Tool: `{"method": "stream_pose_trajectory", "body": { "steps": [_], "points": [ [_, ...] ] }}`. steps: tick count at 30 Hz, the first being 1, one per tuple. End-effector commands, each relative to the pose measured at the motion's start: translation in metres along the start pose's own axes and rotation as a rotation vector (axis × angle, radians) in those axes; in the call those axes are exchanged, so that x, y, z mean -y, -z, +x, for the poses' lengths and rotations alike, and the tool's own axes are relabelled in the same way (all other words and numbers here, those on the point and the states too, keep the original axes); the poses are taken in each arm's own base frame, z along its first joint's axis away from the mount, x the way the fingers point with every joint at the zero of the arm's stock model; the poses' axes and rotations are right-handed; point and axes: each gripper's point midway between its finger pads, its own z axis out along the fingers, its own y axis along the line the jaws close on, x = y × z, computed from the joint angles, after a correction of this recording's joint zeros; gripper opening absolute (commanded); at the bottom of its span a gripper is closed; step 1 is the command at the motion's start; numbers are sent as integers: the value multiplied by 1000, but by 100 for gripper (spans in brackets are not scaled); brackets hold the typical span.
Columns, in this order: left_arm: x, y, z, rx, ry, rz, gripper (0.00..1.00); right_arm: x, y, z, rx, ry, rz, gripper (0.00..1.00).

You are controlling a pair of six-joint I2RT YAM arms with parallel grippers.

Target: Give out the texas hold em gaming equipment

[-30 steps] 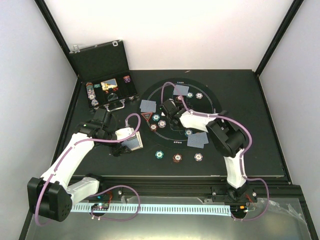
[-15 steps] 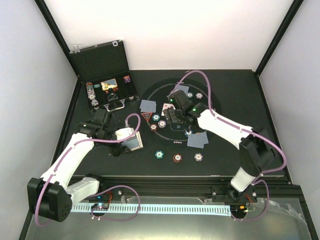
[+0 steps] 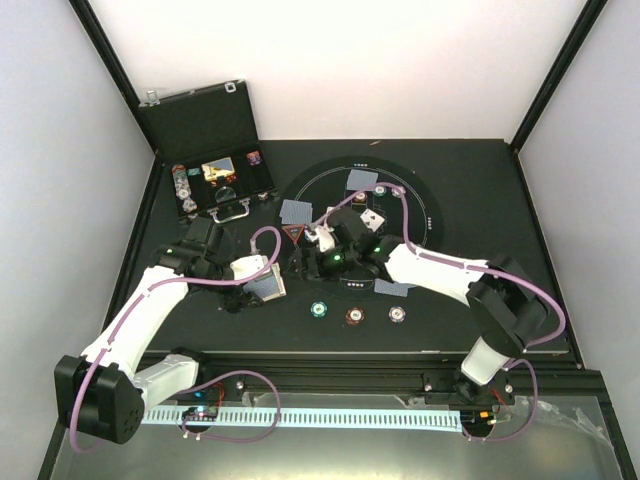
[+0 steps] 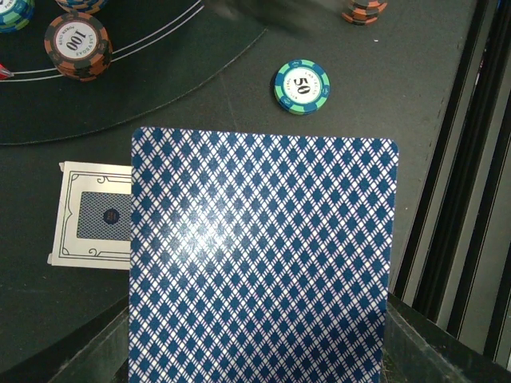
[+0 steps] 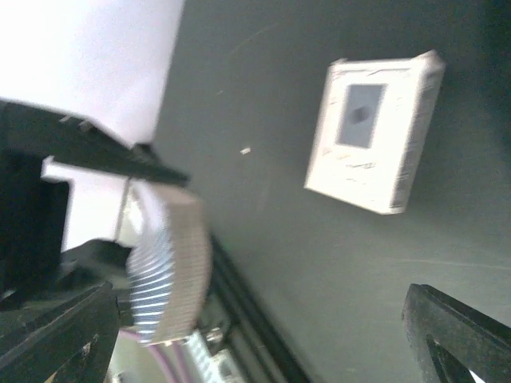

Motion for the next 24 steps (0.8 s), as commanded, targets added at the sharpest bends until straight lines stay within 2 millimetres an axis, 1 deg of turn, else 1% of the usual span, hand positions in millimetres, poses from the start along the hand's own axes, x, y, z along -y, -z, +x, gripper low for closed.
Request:
{"method": "stream_pose_trajectory", "body": {
  "steps": [1, 9, 14, 20, 24],
  "points": [
    [-2, 9, -16, 55, -17, -12, 2, -45, -14, 13, -70, -26, -196, 98],
    [-1, 8, -16, 55, -17, -9, 2, -58, -35, 27, -125, -40, -257, 95],
    [-2, 9, -16, 55, -18, -11, 2, -58, -47, 34, -158, -63, -277, 92],
    [-2, 9, -17, 57, -19, -11, 2, -59, -57, 35, -181, -92, -307, 85],
    [-2, 10, -18, 59, -20, -11, 2, -64, -61, 34, -184, -102, -342, 84]
  ]
}}
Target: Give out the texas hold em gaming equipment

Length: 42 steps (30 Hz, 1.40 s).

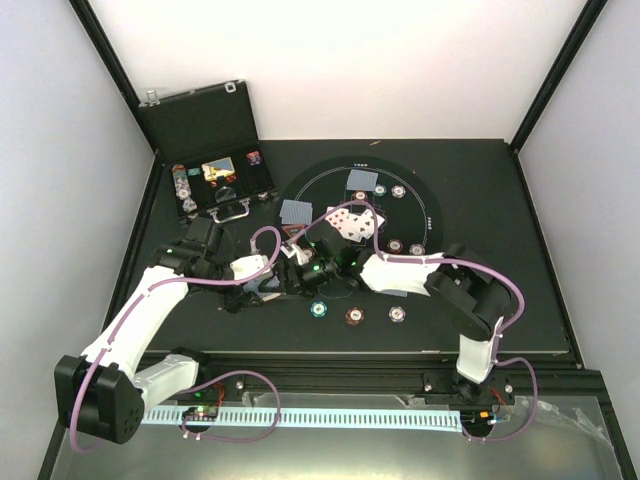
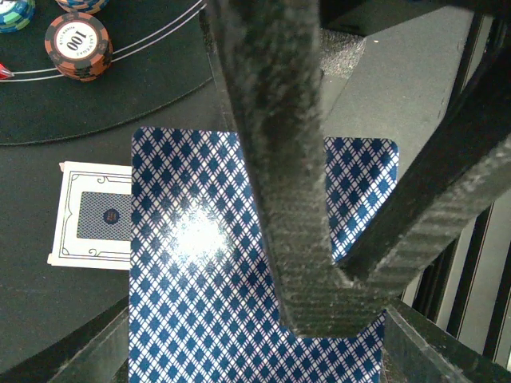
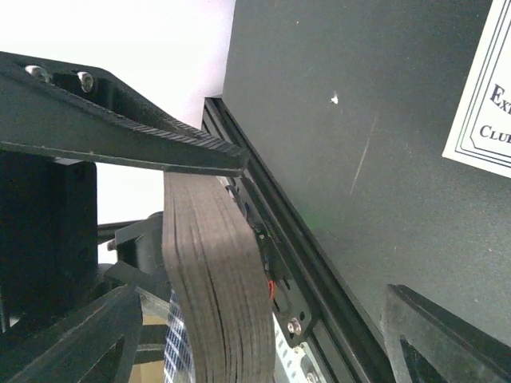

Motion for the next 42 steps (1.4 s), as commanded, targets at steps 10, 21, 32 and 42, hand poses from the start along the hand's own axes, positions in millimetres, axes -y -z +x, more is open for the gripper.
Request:
{"method": "stream_pose_trajectory", "body": {
  "steps": [10, 21, 32, 42],
  "points": [
    [-1, 11, -18, 61, -26, -8, 2, 3, -21, -6, -26, -43, -55, 74],
    [-2, 11, -17, 53, -26, -17, 2, 39, 17, -24, 74, -86, 39, 59],
    [-2, 8, -16, 51, -19, -7, 2, 15, 39, -22, 113, -57, -17, 19],
    [-2, 8, -12, 40, -18, -15, 2, -1, 57, -29, 150, -33, -34, 2]
  ]
}}
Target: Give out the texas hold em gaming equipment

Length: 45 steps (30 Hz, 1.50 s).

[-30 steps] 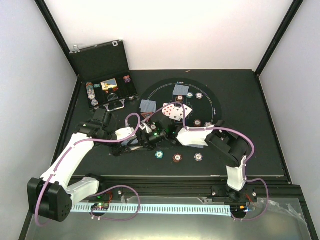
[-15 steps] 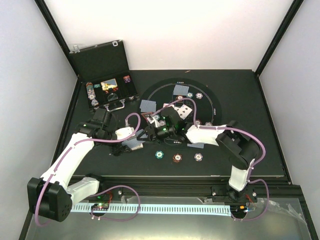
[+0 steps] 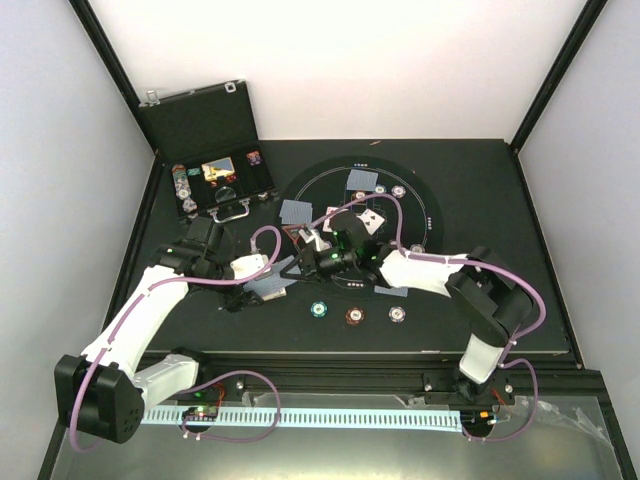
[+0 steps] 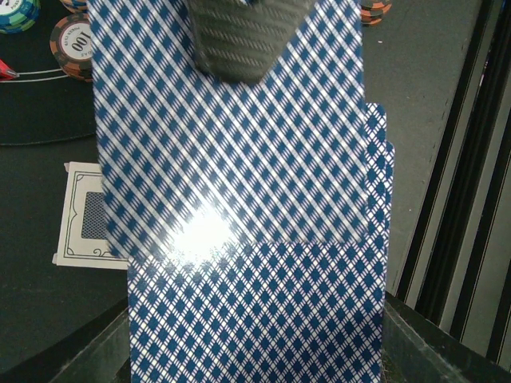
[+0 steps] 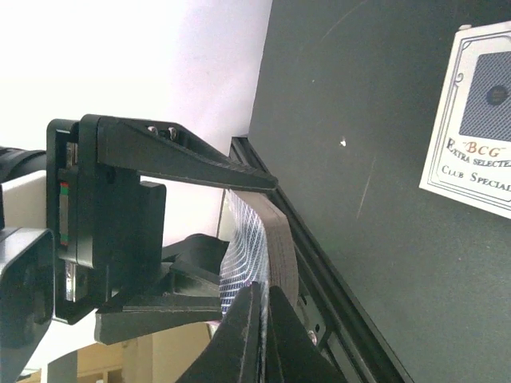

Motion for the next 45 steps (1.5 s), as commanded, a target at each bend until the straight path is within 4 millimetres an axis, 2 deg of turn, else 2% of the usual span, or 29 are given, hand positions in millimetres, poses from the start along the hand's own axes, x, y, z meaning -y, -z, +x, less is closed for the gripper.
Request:
{"method": "stream_pose_trajectory", "body": {
  "steps": [1, 6, 11, 14, 18, 20, 23, 25, 30, 38, 42, 45],
  "points": [
    [0, 7, -12, 41, -18, -8, 2, 8, 18, -10, 51, -17, 34, 1],
    [0, 7, -10, 36, -21, -9, 2, 23, 52, -27, 123, -26, 66, 1],
    [-1, 7, -11, 37, -19, -9, 1, 42, 106, -56, 227, -20, 130, 1],
    [-1, 7, -11, 38, -19, -8, 2, 69, 156, -81, 320, -54, 200, 1],
    [0, 7, -10, 35, -22, -11, 1, 116, 222, -108, 433, -109, 341, 1],
    [0, 8, -11, 35, -21, -10, 2, 130, 247, -121, 481, -127, 367, 1],
    [0, 7, -10, 33, -20, -9, 1, 152, 273, -138, 520, -147, 423, 1],
    [0, 7, -10, 33, -20, -10, 2, 168, 281, -148, 518, -170, 468, 1],
    [-1, 9, -10, 30, -18, -13, 2, 189, 275, -165, 494, -212, 445, 1],
    [-1, 8, -9, 24, -21, -15, 2, 226, 264, -154, 450, -285, 470, 5],
    [-1, 7, -11, 33, -16, -7, 2, 237, 267, -149, 444, -300, 525, 14],
    [-1, 8, -12, 35, -17, -8, 2, 237, 277, -151, 458, -296, 592, 34]
  ]
}}
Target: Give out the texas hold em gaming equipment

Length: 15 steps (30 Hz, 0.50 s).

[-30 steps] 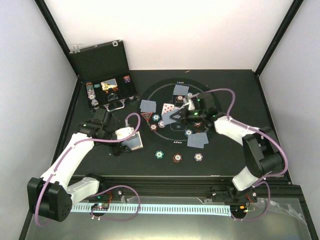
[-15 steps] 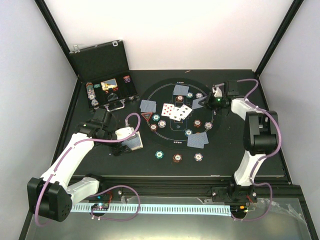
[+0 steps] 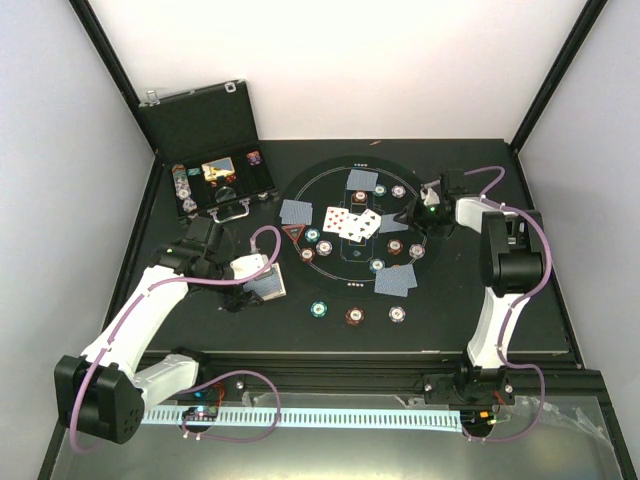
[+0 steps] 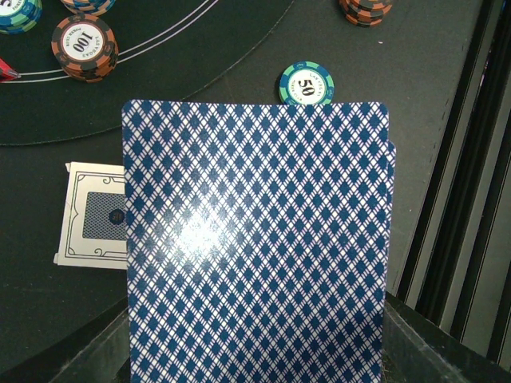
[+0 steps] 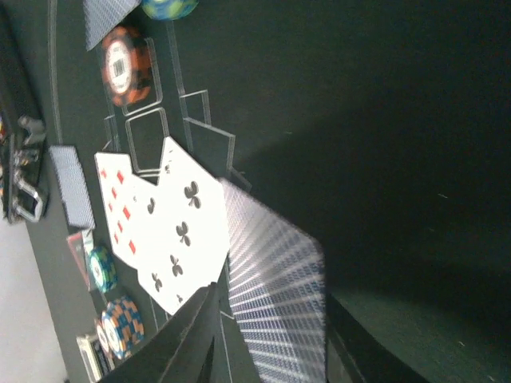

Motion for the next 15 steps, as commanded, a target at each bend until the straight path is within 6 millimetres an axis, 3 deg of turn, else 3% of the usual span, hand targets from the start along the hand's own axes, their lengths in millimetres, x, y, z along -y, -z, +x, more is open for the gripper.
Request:
{"method": "stream_pose_trajectory", "body": {
  "steps": [1, 4, 9, 12, 15],
  "points": [
    [-1, 8, -11, 32, -17, -9, 2, 11, 10, -8, 41, 21, 113, 40],
    [0, 9, -10, 28, -20, -11, 2, 13, 26, -14, 97, 37, 194, 55],
    [0, 9, -11, 33, -20, -9, 2, 12, 52, -13, 181, 75, 313, 67],
    [0, 9, -13, 41, -19, -3, 2, -2, 58, 1, 192, 119, 330, 70],
    [1, 9, -14, 44, -19, -2, 2, -27, 55, 24, 181, 171, 285, 73]
  ]
}}
